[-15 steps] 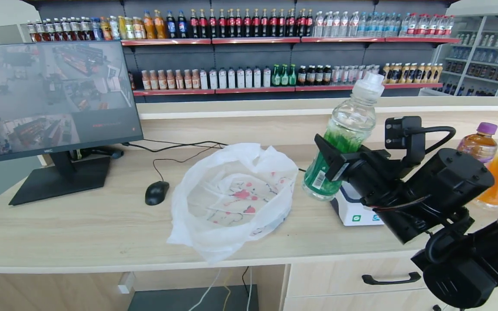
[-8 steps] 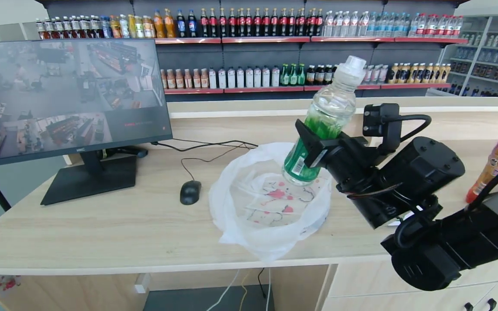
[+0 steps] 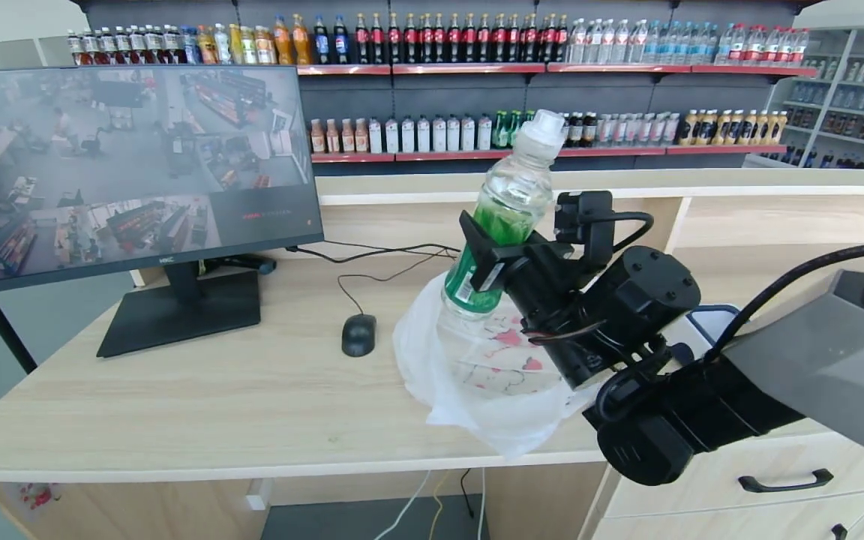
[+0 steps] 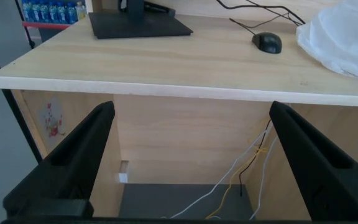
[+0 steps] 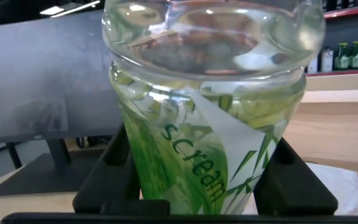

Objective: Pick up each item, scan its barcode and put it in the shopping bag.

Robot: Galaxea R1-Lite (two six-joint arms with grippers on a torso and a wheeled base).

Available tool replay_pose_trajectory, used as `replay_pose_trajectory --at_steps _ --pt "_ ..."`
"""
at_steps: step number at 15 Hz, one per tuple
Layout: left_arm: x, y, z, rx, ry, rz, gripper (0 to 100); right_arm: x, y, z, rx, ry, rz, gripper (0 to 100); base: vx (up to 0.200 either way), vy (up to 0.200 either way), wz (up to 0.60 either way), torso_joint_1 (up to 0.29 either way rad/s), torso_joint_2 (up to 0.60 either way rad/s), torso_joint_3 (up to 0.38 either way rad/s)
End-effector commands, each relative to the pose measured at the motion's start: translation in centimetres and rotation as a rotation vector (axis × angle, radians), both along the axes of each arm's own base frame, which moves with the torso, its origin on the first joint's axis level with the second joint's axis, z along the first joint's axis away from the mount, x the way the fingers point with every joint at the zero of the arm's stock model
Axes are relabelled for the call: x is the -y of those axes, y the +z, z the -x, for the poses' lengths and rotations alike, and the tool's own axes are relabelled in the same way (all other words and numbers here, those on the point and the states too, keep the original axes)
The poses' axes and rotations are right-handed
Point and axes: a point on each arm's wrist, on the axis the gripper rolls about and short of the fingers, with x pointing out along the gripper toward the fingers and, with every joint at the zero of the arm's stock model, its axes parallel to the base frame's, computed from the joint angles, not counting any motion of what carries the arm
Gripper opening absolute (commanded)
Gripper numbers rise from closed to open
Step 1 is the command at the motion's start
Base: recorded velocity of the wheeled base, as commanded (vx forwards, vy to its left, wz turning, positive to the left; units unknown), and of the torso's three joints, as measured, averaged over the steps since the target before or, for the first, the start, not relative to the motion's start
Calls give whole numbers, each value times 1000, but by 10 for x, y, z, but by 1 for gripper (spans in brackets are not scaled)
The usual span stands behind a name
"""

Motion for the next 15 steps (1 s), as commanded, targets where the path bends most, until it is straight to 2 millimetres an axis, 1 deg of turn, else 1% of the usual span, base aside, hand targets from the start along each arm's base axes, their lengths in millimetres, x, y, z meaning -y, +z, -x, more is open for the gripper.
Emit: replay_pose_trajectory --at_steps 1,2,4,7,9,10,11,15 --pt "0 0 0 -1 0 0 100 -1 -12 -12 -12 -17 10 0 0 0 0 0 0 0" --pt "0 0 0 0 0 0 100 6 -21 -26 -23 -51 20 0 0 0 0 0 0 0" --pt "0 0 0 0 0 0 100 11 -26 -34 -10 -83 60 0 0 0 0 0 0 0" --pt "0 0 0 0 0 -1 100 9 -35 -41 -4 -85 103 0 0 0 0 0 0 0" --pt "0 0 0 3 0 0 100 11 -42 -44 26 -54 191 0 0 0 0 0 0 0" --pt "0 0 0 7 0 0 100 16 -42 -49 52 -56 224 0 0 0 0 0 0 0" --pt "0 0 0 7 0 2 100 15 -39 -50 65 -54 220 0 0 0 0 0 0 0" --pt "0 0 0 3 0 0 100 21 -45 -56 13 -60 256 0 0 0 0 0 0 0"
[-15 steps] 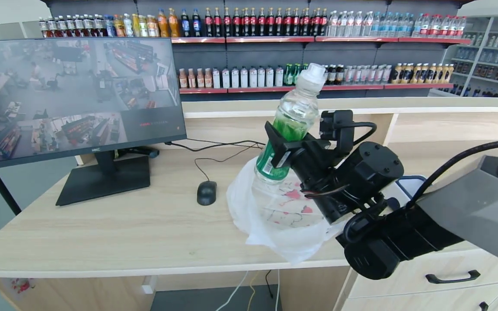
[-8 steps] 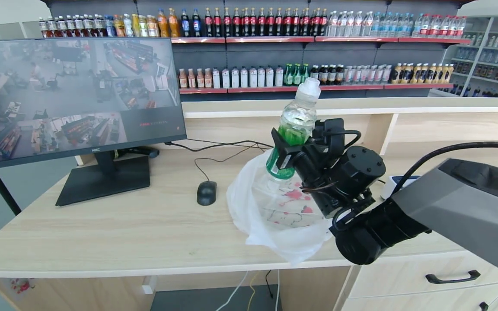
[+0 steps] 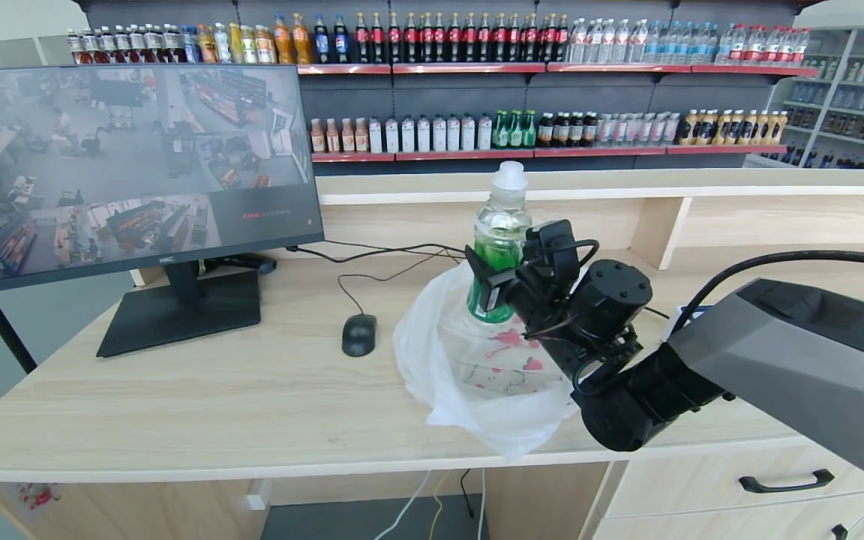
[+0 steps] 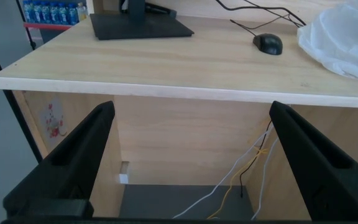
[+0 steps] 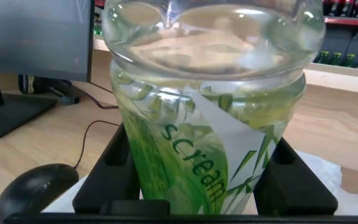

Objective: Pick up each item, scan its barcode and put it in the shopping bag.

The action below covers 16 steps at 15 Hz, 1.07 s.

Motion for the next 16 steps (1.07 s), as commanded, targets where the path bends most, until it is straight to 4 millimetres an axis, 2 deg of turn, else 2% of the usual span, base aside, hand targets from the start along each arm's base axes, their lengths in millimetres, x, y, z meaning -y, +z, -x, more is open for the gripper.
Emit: replay_pose_trajectory --at_steps 1,8,16 --pt "0 0 0 0 0 0 100 2 -4 -3 -10 -5 6 0 0 0 0 0 0 0" --pt "0 0 0 0 2 3 100 -1 -29 -9 -55 7 28 0 0 0 0 0 0 0" --pt "0 0 0 -2 2 3 100 0 -40 -10 -51 1 26 0 0 0 0 0 0 0"
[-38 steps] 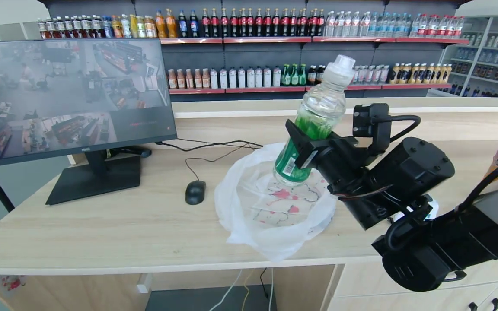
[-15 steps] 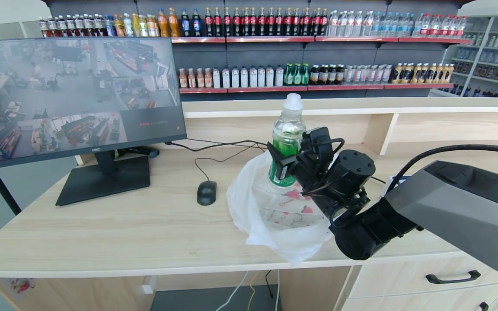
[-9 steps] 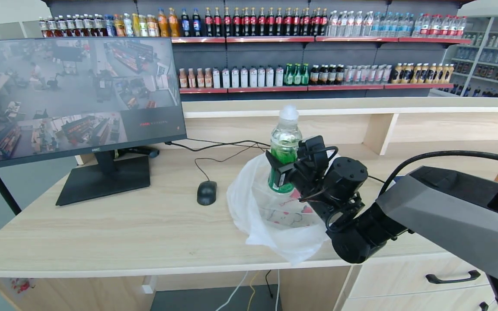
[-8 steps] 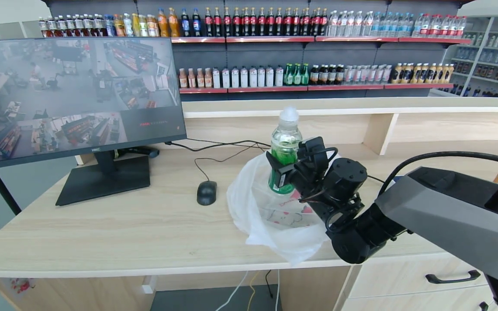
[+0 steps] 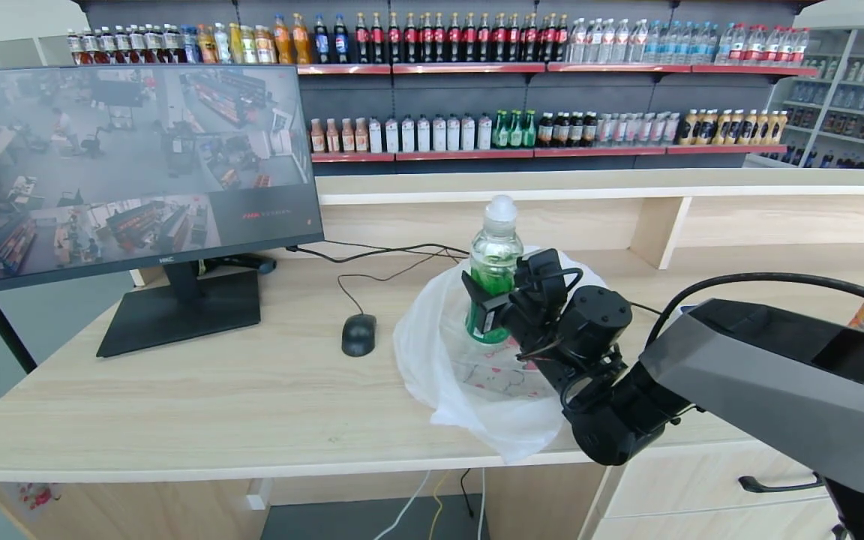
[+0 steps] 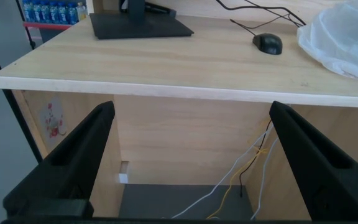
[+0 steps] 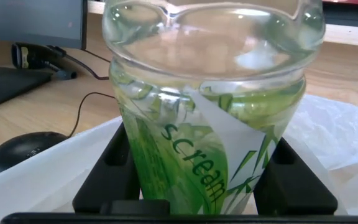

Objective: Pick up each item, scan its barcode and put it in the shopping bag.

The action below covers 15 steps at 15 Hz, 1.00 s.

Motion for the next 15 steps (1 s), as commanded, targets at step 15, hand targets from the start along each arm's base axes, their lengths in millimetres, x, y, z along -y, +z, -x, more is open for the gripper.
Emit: replay_pose_trajectory --at_steps 15 --pt "0 0 0 2 0 1 100 1 -12 0 -42 4 -3 0 0 0 0 0 0 0"
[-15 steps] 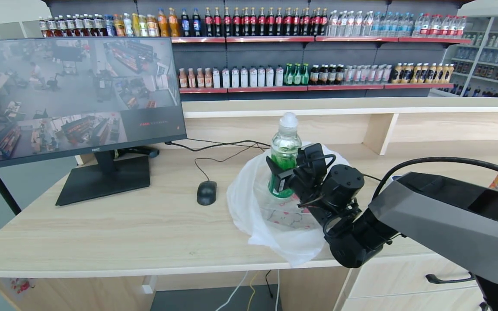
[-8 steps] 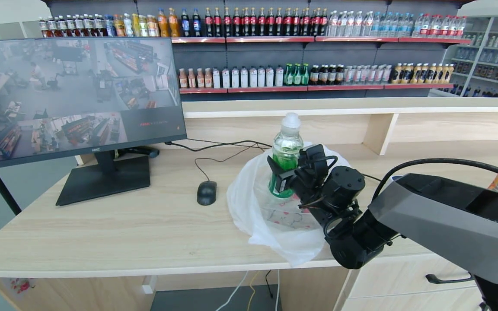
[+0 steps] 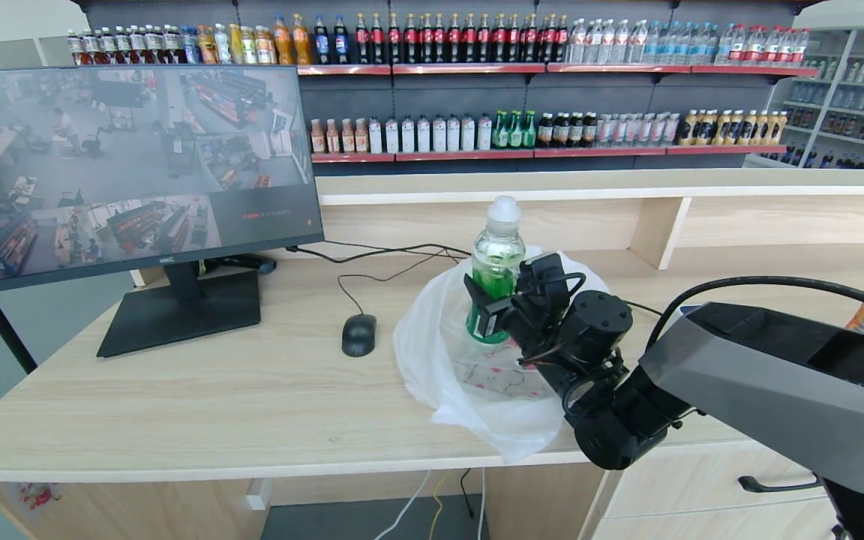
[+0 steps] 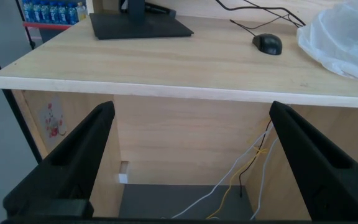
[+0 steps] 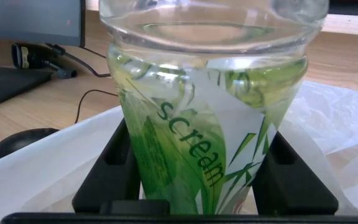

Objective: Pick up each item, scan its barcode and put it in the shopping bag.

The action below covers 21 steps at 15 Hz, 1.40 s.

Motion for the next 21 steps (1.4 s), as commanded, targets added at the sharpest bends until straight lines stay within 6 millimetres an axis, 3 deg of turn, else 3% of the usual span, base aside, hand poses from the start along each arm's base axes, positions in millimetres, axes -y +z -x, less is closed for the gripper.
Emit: replay_pose_trajectory --at_steps 1,4,5,16,21 --pt "0 0 0 1 0 0 100 0 -2 0 -4 -1 3 0 0 0 0 0 0 0" --pt "0 0 0 1 0 0 100 0 -1 0 -3 -4 2 0 0 0 0 0 0 0" --pt "0 0 0 1 2 0 100 0 -1 0 -2 -4 1 100 0 0 0 0 0 0" --pt "0 0 0 -2 0 -1 100 -1 -2 -1 -4 2 -27 100 0 0 0 0 0 0" --pt "0 0 0 -2 0 -3 100 -5 10 9 8 18 -32 100 0 0 0 0 0 0"
